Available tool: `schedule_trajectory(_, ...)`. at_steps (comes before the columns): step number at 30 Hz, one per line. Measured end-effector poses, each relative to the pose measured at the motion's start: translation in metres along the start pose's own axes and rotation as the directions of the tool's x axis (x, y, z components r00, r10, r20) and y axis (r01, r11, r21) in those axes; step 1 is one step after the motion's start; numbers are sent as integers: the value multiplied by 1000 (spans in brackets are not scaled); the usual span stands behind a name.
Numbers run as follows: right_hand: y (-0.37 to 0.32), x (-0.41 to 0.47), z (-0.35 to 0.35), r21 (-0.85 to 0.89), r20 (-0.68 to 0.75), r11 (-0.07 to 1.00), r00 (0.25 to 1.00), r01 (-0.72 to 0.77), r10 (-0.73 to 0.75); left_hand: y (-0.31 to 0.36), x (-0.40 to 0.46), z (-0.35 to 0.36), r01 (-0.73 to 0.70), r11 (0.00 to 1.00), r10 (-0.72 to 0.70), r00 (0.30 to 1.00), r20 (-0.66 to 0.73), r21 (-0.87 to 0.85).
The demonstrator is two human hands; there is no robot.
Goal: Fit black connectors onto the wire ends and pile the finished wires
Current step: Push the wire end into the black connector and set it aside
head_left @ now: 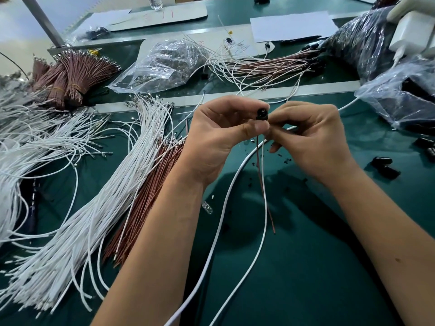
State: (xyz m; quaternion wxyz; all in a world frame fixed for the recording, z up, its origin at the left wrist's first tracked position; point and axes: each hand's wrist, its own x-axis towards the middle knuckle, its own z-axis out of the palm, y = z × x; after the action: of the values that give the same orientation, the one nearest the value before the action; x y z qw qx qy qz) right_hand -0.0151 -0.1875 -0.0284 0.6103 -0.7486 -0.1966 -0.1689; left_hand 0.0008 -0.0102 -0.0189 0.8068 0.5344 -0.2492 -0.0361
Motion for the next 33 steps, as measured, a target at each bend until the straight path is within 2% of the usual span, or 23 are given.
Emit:
schedule_trajectory(9, 0, 0, -1, -77, -46, 995, 996, 69, -73, -1, -1, 1, -18, 999, 18, 1000, 1, 27)
schedule_trajectory(13, 0, -1, -2, -119, -33, 988, 994, 96, -100, -1, 0, 4, -42, 991, 45, 999, -21, 123)
schedule_trajectory(24, 5, 0, -1, -118, -48, 991, 996, 67, -73, 3, 0, 10, -108, 966, 126, 990, -65, 234)
schedule_trajectory(33, 8, 0, -3, -186, -16, 980, 997, 69, -73, 6, 0, 17, -138, 960, 156, 986, -55, 243)
